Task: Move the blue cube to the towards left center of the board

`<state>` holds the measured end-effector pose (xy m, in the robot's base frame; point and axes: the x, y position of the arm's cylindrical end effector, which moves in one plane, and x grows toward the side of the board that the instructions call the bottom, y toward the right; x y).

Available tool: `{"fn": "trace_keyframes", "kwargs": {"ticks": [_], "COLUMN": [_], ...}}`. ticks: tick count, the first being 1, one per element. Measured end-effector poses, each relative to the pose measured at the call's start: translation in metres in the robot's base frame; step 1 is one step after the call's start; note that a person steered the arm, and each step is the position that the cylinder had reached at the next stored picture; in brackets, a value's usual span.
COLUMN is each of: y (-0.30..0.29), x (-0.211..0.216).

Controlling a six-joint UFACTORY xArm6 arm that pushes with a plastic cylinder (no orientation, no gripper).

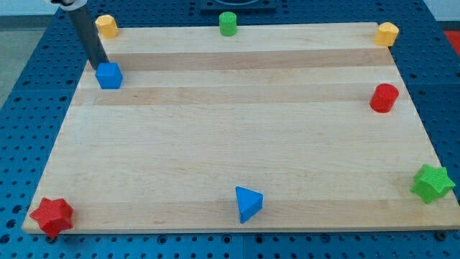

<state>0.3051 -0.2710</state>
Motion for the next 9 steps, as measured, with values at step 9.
{"fn": "trace_keyframes", "kwargs": {"ticks": [9], "y": [0.025], "x": [0.034]}}
